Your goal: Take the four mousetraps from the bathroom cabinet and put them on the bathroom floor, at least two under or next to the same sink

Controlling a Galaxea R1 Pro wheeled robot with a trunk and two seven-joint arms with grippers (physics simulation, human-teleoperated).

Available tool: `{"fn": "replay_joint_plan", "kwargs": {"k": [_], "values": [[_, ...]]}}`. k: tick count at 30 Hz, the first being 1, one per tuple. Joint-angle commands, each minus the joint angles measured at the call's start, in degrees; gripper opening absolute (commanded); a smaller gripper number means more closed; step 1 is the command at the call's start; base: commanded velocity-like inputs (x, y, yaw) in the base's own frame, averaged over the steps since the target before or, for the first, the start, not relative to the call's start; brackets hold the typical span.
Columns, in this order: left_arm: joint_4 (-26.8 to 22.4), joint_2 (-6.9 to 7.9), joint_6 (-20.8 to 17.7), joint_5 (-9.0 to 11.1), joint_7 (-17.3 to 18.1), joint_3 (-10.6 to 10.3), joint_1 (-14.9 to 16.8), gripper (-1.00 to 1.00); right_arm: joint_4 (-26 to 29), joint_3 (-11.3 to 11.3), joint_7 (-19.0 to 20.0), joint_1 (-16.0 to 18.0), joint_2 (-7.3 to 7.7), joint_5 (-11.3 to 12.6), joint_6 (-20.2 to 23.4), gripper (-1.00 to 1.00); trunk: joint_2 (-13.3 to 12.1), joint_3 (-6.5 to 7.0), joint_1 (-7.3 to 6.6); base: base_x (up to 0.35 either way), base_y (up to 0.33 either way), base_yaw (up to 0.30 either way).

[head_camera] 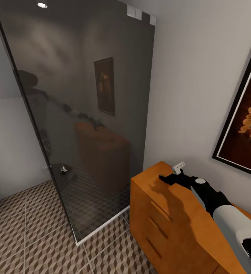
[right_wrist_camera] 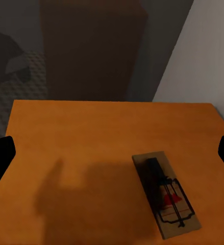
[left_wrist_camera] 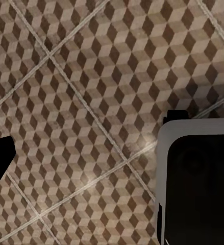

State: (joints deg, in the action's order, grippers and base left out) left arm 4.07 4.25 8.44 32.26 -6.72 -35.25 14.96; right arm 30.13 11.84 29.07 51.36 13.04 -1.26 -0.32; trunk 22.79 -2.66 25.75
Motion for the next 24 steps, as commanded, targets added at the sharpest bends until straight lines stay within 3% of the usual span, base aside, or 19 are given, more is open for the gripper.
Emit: {"fn": "replay_joint_plan", "kwargs": {"k": [1,24], "values": [[0.2,-0.04,0.3,0.2,0.0,-0.3,0.1,1.00,0.0,0.2,0.0,0.1,0.05,-0.1,0.0,1.00,0.1,-0.13,0.04,0.000,0.000,0.000],[0.2,-0.03,0.3,0.2,0.0,-0.3,0.1,1.00,0.0,0.1,0.0,0.1,0.09,-0.2,0.0,1.00,0.1,-0.13,0.04,0.000,0.000,0.000]]}}
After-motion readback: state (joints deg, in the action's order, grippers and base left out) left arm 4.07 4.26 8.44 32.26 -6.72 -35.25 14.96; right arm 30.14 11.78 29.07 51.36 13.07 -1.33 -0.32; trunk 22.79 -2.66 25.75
